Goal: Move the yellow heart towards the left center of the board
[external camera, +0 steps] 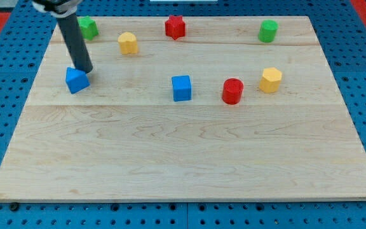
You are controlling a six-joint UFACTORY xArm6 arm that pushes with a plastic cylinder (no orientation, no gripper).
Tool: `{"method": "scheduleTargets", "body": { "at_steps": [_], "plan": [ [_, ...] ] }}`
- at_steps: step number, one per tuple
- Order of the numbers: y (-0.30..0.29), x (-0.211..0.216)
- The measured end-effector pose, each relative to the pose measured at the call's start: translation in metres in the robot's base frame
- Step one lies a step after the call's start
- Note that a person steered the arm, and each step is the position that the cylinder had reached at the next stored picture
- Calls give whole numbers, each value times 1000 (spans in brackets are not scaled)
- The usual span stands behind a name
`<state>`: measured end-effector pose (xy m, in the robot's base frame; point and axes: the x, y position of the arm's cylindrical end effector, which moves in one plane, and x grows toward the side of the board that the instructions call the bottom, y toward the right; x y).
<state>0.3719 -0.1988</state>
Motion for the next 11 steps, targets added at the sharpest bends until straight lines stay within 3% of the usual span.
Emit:
{"method": "scheduleTargets", "body": {
  "at_steps": [1,2,3,4,5,6,9,11],
  "plan": [
    [0,41],
    [23,34],
    [92,-18],
    [123,-55],
    [123,-99],
    [87,-113],
    [52,-36],
    [37,-10]
  ]
}}
